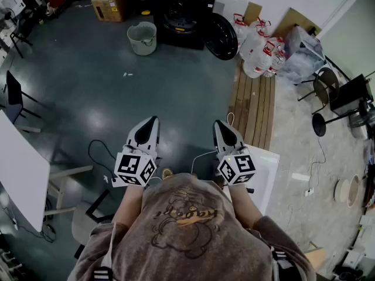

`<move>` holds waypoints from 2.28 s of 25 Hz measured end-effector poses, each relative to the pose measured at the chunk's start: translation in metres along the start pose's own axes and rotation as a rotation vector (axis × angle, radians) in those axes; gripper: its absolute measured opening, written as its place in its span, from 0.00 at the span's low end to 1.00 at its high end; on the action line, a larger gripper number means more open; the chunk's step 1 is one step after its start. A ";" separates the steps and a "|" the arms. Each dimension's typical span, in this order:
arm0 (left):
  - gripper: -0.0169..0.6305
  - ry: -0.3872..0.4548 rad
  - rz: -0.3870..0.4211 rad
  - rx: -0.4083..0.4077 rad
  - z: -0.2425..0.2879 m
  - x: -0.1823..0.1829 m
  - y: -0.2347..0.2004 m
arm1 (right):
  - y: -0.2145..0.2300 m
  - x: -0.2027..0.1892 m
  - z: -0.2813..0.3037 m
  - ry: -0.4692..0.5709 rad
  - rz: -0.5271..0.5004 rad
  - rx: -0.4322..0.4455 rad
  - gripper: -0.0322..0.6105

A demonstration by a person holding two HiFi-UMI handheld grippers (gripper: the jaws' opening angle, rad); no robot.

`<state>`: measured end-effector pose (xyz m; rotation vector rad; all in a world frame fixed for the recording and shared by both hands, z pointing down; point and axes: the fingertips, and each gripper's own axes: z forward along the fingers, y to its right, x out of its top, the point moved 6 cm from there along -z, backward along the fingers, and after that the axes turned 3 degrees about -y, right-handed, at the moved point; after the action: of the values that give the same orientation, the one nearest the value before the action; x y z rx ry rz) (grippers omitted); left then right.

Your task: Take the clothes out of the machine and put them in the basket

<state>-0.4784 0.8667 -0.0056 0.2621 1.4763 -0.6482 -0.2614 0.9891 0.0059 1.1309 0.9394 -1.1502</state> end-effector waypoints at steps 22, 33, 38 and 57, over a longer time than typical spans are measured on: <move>0.04 -0.021 -0.019 -0.055 0.051 0.013 -0.098 | -0.026 0.005 0.097 -0.026 0.025 0.004 0.05; 0.04 -0.022 -0.025 -0.059 0.167 0.030 -0.145 | 0.042 0.031 0.210 -0.031 0.013 0.029 0.05; 0.04 -0.026 -0.021 -0.056 0.241 0.057 -0.165 | 0.087 0.064 0.270 -0.030 0.009 0.047 0.05; 0.04 -0.011 -0.005 -0.012 0.452 0.106 -0.234 | 0.217 0.116 0.454 -0.074 -0.015 0.118 0.05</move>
<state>-0.2337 0.4082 -0.0097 0.2454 1.4698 -0.6434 -0.0267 0.5294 0.0230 1.1696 0.8334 -1.2644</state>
